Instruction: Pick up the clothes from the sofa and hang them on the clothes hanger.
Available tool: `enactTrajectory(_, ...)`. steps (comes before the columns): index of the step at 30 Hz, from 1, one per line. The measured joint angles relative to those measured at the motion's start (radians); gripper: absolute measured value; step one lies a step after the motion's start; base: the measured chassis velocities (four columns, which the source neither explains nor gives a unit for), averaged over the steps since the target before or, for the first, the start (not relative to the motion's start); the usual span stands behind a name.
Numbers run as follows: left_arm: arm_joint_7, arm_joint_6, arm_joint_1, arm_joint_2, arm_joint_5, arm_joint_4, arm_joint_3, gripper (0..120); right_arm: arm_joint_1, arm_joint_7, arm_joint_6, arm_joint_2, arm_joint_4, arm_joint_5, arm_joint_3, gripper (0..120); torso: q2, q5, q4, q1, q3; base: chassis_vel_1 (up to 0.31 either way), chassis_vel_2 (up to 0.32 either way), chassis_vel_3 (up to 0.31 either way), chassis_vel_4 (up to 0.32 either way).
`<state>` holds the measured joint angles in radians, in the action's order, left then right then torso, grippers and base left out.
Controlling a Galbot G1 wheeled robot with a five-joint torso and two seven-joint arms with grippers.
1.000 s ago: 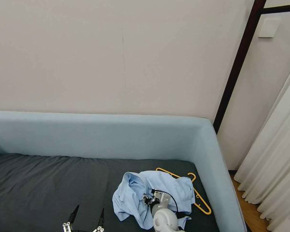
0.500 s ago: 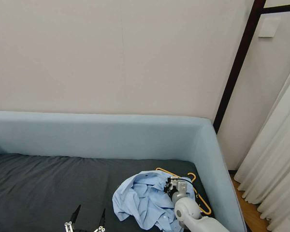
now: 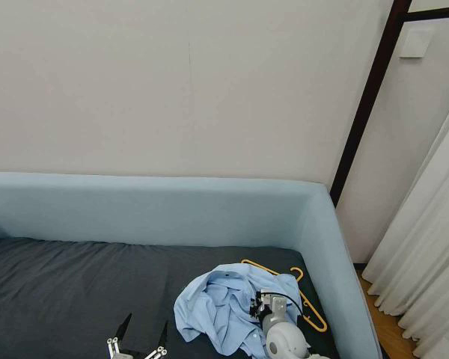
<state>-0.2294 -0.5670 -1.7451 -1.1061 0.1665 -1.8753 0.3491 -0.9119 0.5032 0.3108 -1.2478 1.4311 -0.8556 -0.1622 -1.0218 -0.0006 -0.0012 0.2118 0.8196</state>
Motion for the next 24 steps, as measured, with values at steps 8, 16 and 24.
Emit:
enactTrajectory(8, -0.002, -0.001, 0.019, -0.003, 0.002, 0.015, -0.009, 100, -0.027, 0.009, 0.009, -0.010, 0.016, -0.042, 0.004, 43, 0.000, -0.0001, 0.0001, 0.000, 0.000, 0.000, 0.000, 0.000, 0.000)
enactTrajectory(16, -0.006, 0.055, 0.067, 0.035, 0.099, 0.031, -0.054, 100, -0.020, -0.001, -0.019, -0.012, -0.008, -0.064, 0.027, 13, 0.000, -0.0001, 0.0001, 0.000, 0.000, 0.000, 0.000, 0.000, 0.000)
enactTrajectory(24, -0.063, 0.220, 0.203, 0.140, 0.330, 0.057, -0.162, 100, -0.018, 0.002, -0.023, 0.001, 0.010, -0.065, 0.029, 0, 0.000, 0.0000, -0.0001, 0.000, 0.000, 0.000, 0.000, 0.000, 0.000)
